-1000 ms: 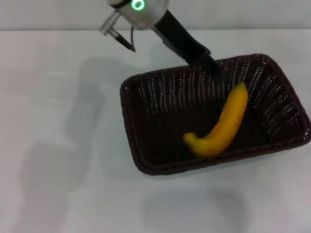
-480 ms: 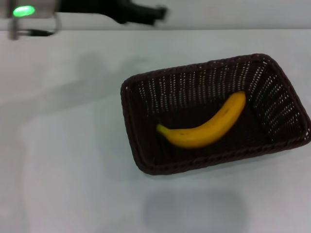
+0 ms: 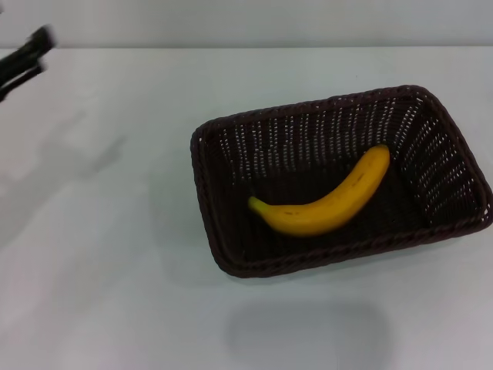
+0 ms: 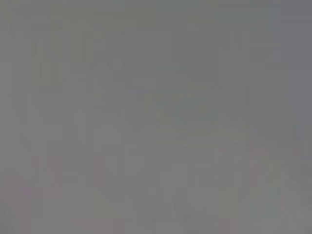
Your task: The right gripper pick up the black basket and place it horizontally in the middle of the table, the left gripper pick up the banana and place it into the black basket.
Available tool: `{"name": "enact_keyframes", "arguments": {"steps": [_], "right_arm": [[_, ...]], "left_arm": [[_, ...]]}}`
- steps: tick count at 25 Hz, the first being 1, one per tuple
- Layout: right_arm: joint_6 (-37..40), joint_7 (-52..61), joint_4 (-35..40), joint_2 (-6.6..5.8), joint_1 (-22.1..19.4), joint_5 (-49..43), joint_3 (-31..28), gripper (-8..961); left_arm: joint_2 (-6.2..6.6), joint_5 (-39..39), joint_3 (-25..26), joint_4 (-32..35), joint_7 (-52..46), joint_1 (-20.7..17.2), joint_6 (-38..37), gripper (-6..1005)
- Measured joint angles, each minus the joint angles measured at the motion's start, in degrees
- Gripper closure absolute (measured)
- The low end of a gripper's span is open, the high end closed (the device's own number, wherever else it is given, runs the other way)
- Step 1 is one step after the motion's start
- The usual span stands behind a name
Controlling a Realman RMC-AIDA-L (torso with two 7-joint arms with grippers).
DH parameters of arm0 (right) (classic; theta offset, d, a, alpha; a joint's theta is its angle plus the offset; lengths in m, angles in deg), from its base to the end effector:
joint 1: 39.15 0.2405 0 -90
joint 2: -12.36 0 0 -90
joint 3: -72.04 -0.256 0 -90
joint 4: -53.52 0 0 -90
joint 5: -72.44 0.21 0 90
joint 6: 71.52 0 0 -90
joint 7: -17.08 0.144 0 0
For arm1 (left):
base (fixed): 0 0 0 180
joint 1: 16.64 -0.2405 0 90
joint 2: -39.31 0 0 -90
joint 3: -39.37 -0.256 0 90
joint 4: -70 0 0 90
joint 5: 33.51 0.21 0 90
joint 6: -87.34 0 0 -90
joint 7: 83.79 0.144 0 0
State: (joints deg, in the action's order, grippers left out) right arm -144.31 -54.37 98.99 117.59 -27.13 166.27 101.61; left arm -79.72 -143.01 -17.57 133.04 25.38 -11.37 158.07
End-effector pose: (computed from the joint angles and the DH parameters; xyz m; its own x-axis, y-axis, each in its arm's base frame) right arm 0.3828 0.2977 0.2196 0.2769 -0.2430 -0.9297 -0.9546 -0.1801 -0.2373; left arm -0.2777 0.3063 0.1046 0.7176 -0.0619 0.6937 0.5418 -0.5762 -0.6119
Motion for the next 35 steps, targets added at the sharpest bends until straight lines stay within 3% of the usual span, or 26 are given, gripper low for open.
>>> {"name": "enact_keyframes", "arguments": {"steps": [7,15,25,35], "right_arm": [[-2.3,14.3,-5.9,-4.78,4.3,-14.5,-0.2,145],[-2.2,18.1,-6.1,-6.62,5.8,-23.9,-0.5,145],[1.5,17.0,-5.5,-5.69,4.4,-27.5,-2.7,435],[-0.1,15.6,-4.6,-3.19,5.4,-31.3,-2.2,780]], "left_arm": [[0.07,-4.8,11.7,-16.2,12.2,-0.8,11.8,111],[0.07,-5.2,16.0,-18.6,13.9,-0.6,15.2,111],[0.00,-6.6,16.2,-18.8,13.7,-0.4,15.4,111],[0.60,-5.7,16.4,-18.5,14.2,0.0,14.9,111]]}}
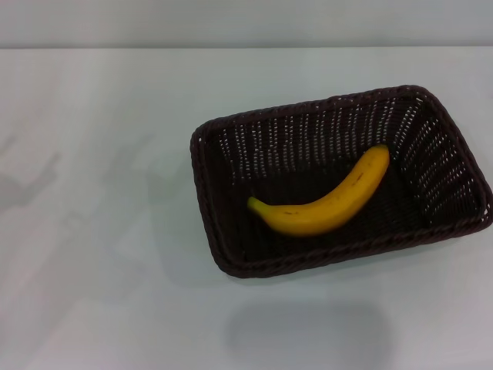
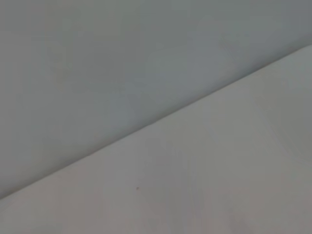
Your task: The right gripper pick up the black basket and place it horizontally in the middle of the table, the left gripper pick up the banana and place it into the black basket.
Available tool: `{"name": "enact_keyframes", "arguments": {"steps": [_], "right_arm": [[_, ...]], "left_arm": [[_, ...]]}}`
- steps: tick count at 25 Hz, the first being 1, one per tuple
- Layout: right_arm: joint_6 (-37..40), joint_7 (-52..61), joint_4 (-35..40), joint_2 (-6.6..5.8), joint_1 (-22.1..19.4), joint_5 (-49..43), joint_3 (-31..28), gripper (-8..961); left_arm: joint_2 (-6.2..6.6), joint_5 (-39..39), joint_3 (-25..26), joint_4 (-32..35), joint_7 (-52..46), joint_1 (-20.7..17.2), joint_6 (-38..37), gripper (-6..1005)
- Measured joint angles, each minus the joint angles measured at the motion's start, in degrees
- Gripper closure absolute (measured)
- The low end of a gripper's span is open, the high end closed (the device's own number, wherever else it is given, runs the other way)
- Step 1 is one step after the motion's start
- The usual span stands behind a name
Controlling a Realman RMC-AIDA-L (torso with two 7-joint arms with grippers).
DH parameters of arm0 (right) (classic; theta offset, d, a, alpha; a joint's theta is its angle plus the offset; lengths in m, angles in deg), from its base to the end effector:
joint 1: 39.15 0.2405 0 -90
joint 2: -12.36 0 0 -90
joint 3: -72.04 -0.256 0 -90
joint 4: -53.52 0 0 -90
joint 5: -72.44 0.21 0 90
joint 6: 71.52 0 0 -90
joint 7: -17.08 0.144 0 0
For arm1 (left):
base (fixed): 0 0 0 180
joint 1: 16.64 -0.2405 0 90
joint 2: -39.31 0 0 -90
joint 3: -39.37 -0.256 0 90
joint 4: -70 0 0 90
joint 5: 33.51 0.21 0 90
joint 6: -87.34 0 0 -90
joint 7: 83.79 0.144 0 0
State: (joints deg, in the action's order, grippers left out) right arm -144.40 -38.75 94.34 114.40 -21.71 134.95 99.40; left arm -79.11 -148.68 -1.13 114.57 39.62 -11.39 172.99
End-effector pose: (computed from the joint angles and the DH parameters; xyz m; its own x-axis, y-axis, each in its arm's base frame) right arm 0.4167 0.3009 0.1853 0.1617 -0.6326 -0.7574 -0.9724 0.0287 -0.2316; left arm -0.3352 0.2595 0.1227 0.6483 -0.1938 0.7363 0.6164 -0.4340 -0.6570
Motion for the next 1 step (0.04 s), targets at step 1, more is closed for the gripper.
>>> {"name": "enact_keyframes", "arguments": {"steps": [1], "right_arm": [[0.0,0.0,0.0,0.18,0.2,-0.5,-0.2,780]], "left_arm": [[0.01,0.0,0.2,0.0,0.1,0.0,0.0,111]]}}
